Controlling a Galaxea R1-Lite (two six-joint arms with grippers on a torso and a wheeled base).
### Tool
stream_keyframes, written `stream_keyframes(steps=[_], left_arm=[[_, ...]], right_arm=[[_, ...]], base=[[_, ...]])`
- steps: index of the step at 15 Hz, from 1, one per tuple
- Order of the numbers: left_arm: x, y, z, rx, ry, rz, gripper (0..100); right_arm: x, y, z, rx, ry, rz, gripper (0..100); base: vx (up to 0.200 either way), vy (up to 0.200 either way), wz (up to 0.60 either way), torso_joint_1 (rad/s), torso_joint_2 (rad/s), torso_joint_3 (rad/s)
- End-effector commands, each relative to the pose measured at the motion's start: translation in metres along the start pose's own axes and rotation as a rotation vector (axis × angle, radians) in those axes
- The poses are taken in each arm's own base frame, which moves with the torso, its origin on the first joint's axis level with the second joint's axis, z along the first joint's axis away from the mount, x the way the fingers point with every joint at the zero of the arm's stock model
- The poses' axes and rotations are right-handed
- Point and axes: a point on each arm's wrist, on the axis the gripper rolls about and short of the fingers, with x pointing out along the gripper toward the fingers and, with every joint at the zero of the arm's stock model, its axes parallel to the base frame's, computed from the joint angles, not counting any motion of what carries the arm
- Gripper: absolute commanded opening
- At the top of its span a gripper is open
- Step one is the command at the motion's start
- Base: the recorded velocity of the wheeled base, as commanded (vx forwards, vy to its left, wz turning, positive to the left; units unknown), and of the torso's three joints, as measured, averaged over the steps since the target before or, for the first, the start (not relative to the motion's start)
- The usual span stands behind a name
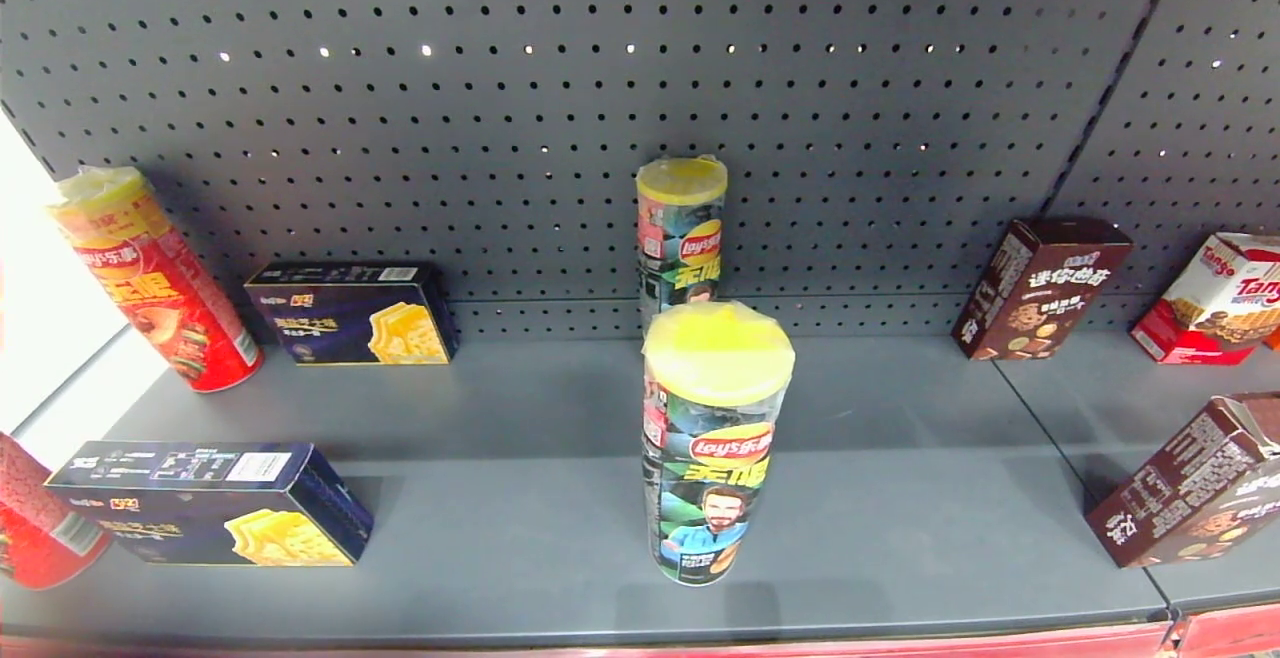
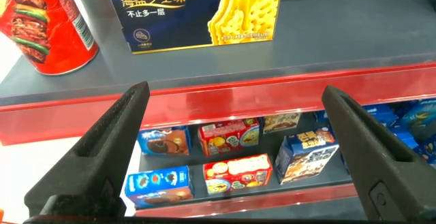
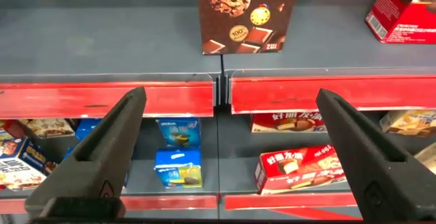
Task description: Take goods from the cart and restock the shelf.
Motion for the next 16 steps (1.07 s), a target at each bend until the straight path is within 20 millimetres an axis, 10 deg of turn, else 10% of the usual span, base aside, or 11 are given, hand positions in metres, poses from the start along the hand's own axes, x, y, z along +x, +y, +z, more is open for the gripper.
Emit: stream_keyframes(steps=[1, 16], left_arm=[[0.0, 0.0002, 0.0, -0.002, 0.001, 0.011, 100], [-0.0001, 0.0006, 0.0001, -0.014, -0.002, 0.028, 100]], right_arm=[[-0.0001, 0.0, 0.0, -0.001, -0.001, 0.0, 100], [0.0, 0.0, 0.0, -0.001, 0.0, 0.0, 100]], base=[[0.0, 0.0, 0.0, 0.0, 0.0, 0.0], [0.0, -0.027, 0.04, 0.0, 0.0, 0.0]])
